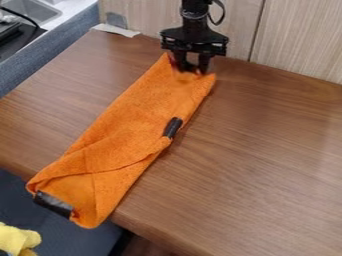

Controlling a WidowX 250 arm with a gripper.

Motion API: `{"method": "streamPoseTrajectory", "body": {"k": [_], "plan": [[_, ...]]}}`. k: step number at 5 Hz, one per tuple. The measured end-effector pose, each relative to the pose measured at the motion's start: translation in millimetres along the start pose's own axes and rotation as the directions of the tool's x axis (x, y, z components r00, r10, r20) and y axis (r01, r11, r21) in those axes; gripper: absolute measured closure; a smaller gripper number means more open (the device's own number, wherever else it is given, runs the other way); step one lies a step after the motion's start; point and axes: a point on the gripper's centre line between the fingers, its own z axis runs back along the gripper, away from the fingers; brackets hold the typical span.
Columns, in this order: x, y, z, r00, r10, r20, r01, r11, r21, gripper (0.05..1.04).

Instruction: Fold the cloth from the top to the bottom

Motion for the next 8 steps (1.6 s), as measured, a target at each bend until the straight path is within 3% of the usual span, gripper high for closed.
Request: {"method": "streamPoseTrajectory", "body": {"k": [2,3,5,6,8], "plan": [[0,4,40,0.998,0.015,0.064,-0.013,0.999,-0.032,0.917],[-9,11,64,0.995,0.013,0.102,-0.009,0.999,-0.043,0.996],[-50,22,91,0.993,0.002,0.121,0.002,0.999,-0.032,1.015],[-71,30,93,0.994,0.011,0.110,-0.010,1.000,-0.011,1.015],[-123,53,62,1.000,0.022,0.020,-0.024,0.996,0.086,1.015]]}}
